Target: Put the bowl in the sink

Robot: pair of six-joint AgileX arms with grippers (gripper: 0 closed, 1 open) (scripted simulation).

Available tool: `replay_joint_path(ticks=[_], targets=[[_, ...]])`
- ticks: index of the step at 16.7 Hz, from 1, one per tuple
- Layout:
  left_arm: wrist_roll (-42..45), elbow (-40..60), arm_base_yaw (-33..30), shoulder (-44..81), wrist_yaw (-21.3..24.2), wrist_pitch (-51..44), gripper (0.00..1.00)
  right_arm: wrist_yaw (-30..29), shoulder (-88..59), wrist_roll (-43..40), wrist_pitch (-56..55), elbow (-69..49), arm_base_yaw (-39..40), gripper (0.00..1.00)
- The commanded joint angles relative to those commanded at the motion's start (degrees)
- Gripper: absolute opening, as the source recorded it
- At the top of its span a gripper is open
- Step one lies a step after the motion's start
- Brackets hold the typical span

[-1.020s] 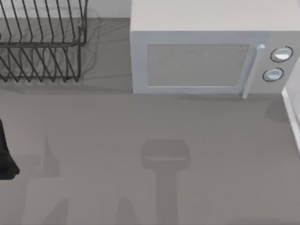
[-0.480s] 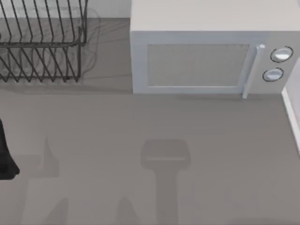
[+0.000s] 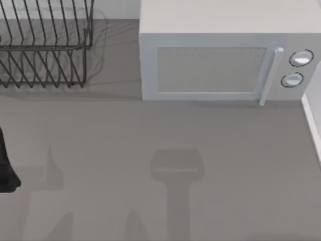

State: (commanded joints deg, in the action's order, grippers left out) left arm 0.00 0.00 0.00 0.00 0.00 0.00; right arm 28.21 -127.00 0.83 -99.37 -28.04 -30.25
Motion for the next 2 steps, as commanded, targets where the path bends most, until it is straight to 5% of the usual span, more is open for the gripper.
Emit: replay_joint_path(ticks=[2], targets=[[0.0, 0.0, 0.0, 0.0, 0.0, 0.0, 1.00, 0.0, 0.0, 0.0, 0.0, 0.0, 0.0, 1.00]])
